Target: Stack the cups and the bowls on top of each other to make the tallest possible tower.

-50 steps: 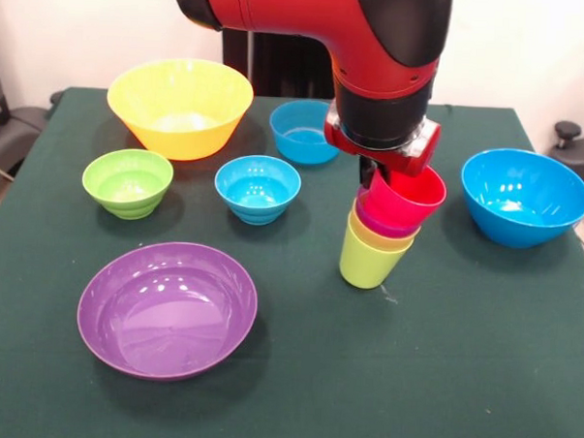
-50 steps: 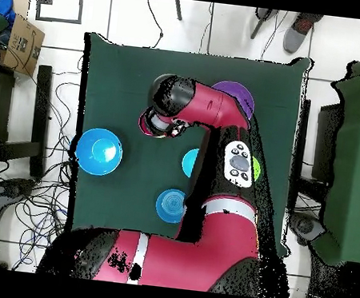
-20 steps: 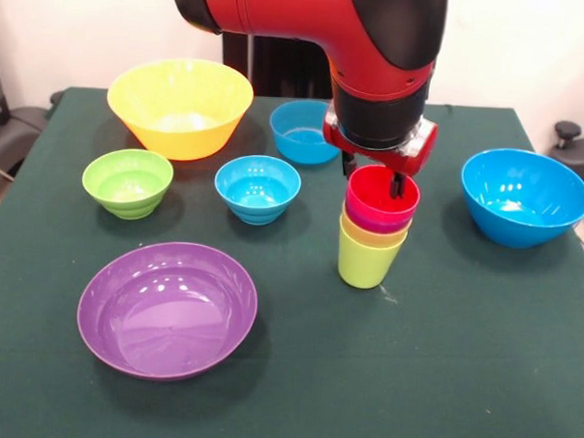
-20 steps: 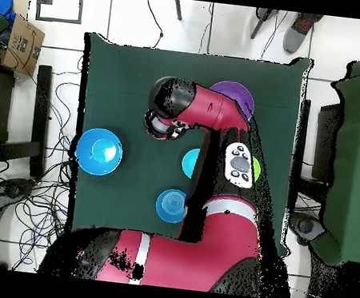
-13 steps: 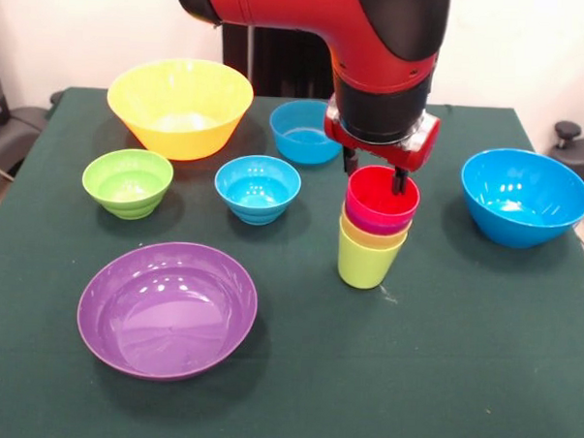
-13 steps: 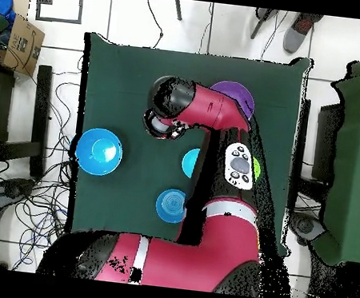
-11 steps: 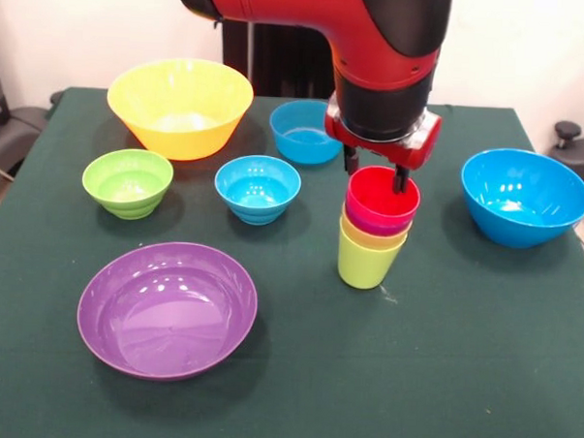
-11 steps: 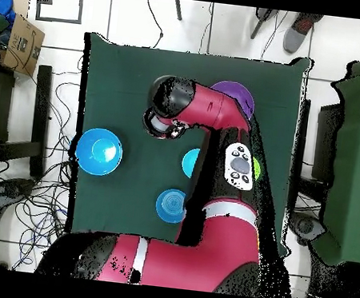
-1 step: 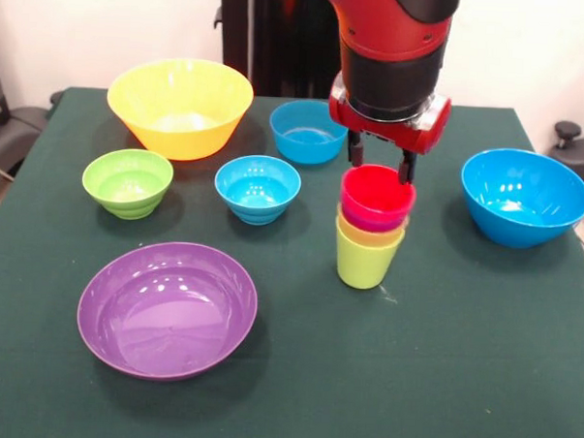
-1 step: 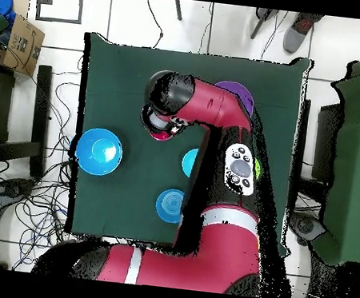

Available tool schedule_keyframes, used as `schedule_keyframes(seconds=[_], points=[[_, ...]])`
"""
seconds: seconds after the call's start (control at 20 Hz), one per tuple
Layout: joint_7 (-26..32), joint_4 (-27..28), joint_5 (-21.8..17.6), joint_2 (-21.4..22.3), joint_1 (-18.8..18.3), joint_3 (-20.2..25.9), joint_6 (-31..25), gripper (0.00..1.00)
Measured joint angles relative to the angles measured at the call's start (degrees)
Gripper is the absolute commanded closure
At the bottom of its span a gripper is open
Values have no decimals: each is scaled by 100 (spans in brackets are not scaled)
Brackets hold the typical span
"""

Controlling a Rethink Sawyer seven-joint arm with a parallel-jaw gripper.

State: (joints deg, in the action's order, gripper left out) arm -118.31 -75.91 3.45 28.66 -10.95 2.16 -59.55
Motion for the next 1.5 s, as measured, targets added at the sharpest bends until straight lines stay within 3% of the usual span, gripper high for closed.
schedule_keyframes(seconds=[1.5], points=[[0, 86, -19, -31, 490, -84, -67, 0]])
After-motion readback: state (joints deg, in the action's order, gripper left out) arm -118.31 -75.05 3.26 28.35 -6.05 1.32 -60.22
